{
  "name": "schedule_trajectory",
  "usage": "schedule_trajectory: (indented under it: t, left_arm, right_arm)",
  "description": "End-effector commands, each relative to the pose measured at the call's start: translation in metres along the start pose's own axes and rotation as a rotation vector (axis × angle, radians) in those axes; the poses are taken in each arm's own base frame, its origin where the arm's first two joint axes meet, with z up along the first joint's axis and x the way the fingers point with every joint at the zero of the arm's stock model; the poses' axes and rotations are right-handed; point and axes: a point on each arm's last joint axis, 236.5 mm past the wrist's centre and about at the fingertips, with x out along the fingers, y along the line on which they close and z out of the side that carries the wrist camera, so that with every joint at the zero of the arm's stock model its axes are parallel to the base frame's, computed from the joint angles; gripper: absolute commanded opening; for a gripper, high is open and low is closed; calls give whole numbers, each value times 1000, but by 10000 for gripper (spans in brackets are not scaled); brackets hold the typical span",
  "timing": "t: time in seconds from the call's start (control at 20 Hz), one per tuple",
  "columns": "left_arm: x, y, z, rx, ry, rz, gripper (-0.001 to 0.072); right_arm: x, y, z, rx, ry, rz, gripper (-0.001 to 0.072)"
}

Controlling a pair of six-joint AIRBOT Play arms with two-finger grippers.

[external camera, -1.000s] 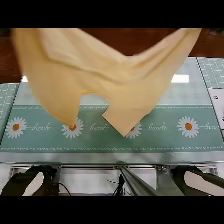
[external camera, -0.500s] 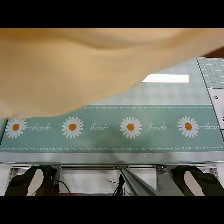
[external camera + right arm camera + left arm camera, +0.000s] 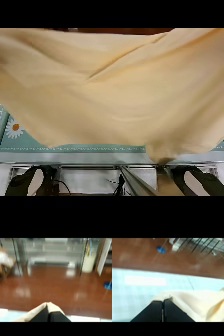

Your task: Fold the shirts.

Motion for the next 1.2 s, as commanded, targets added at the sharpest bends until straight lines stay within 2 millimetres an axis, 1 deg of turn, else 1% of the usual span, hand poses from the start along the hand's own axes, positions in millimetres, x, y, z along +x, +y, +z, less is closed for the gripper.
schedule_trajectory:
  t: [0.0, 0.05, 0.15, 0.25, 0.3, 0.35, 0.45, 0.5, 0.55, 0.6, 0.7, 0.75, 0.8, 0.85, 0.9, 0.95, 1.0, 1.05, 1.1, 1.15]
  left_arm:
    - [49, 74, -50, -178, 136, 54, 19]
    - [65, 100, -61, -222, 141, 75, 19]
    - [95, 148, -83, -307, 151, 122, 20]
    - [125, 189, -105, -363, 173, 166, 19]
    - [139, 205, -115, -370, 190, 184, 20]
    - [154, 223, -124, -368, 214, 201, 20]
    - [179, 258, -139, -385, 241, 246, 20]
    - [189, 277, -144, -411, 241, 278, 20]
    - [198, 295, -152, -442, 247, 305, 20]
    - [206, 307, -161, -470, 264, 321, 20]
    - [217, 321, -181, -528, 311, 330, 21]
    - [220, 325, -191, -549, 339, 331, 21]
    - [220, 326, -197, -560, 358, 331, 24]
    - [218, 326, -198, -568, 369, 326, 72]
    - [213, 324, -195, -576, 383, 311, 198]
    - [207, 322, -189, -587, 398, 291, 399]
    - [198, 318, -180, -599, 418, 264, 549]
    - [187, 314, -173, -610, 445, 236, 553]
    - [170, 312, -169, -612, 491, 218, 553]
    - [150, 312, -173, -619, 558, 222, 551]
  right_arm:
    - [87, -20, -79, 35, 276, 25, 27]
    - [115, -20, -104, 51, 345, 45, 27]
    - [166, -10, -155, 70, 472, 92, 28]
    - [210, 9, -205, 77, 571, 141, 28]
    - [230, 17, -227, 80, 602, 158, 28]
    - [247, 24, -244, 83, 620, 168, 29]
    - [277, 32, -273, 97, 630, 173, 29]
    - [288, 35, -284, 118, 633, 170, 30]
    - [295, 34, -295, 139, 643, 161, 30]
    - [300, 33, -305, 161, 662, 156, 30]
    - [302, 31, -323, 188, 709, 145, 30]
    - [300, 31, -328, 187, 726, 146, 31]
    - [297, 30, -330, 187, 740, 146, 32]
    - [292, 31, -326, 196, 749, 156, 53]
    - [284, 31, -316, 200, 746, 165, 173]
    - [274, 27, -303, 181, 735, 169, 305]
    - [260, 20, -288, 144, 724, 171, 391]
    - [244, 7, -275, 115, 724, 148, 399]
    - [223, -11, -268, 82, 751, 104, 399]
    - [201, -27, -266, 53, 798, 61, 400]
